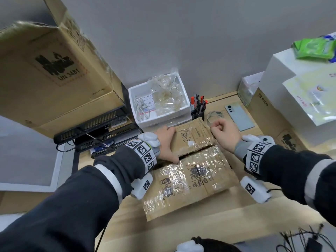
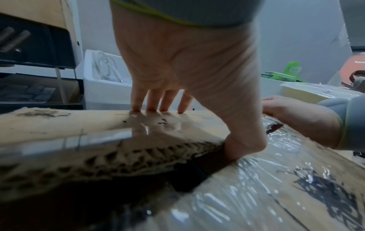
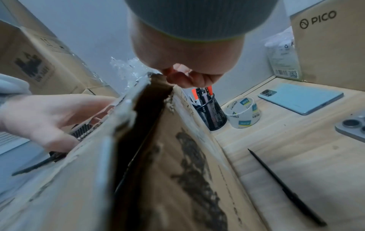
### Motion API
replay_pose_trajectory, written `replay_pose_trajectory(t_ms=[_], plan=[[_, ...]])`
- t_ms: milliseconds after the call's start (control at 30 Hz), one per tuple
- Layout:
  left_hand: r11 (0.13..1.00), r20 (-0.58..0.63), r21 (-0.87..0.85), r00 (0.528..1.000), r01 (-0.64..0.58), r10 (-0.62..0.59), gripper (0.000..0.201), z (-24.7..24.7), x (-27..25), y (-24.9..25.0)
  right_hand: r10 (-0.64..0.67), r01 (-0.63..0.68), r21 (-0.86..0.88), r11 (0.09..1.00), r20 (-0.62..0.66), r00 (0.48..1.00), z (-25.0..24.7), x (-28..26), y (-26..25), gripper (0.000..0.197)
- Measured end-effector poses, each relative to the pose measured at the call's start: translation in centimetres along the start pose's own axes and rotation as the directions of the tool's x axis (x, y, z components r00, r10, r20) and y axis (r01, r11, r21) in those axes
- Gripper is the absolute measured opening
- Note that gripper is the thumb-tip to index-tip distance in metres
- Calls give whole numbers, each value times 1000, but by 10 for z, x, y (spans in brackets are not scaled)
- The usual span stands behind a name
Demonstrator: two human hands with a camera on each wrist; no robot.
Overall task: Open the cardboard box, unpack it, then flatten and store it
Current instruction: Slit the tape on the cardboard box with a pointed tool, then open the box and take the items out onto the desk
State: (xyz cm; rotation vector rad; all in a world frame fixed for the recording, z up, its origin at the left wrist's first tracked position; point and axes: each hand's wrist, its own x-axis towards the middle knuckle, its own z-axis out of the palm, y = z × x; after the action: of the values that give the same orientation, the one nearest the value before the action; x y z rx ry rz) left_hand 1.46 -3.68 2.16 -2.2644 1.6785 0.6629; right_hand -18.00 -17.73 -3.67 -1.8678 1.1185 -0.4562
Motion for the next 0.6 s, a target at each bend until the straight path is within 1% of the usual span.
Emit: replay_pose_trajectory(t_ms=[100,167,233,333,400,500,567,600], plan=[[998,20,-67,1000,3,-1,98,-4,-7,-2,-21,21,-12,1000,40,999,-3,-7,-3,11],[996,24,-84,1000,13,-11,98,-4,-13,-3,-9,9,5,1000,101,995,-4,-13,-7,15],[996,21,-87,999,29,-28,97,-3,-17,-3,24,-28,16,999,188,982,-6,-18,-11,17],[994,4,-94,999,52,-52,101,0,-24,-5,41,-87,129,988,324,945,-9,-27,-16,25],[993,10,-106,998,60,-59,105,0,-24,-9,30,-95,166,982,357,934,-12,-29,-17,31],[988,24,-131,997,80,-77,104,1,-30,-16,-7,-37,107,994,390,921,-14,-36,-25,23],[983,19,-164,996,88,-86,94,1,-33,-21,-10,-17,57,998,447,894,-12,-36,-27,8],[979,11,-184,996,93,-92,85,1,-34,-23,-7,-9,30,1000,483,876,-10,-38,-28,11]])
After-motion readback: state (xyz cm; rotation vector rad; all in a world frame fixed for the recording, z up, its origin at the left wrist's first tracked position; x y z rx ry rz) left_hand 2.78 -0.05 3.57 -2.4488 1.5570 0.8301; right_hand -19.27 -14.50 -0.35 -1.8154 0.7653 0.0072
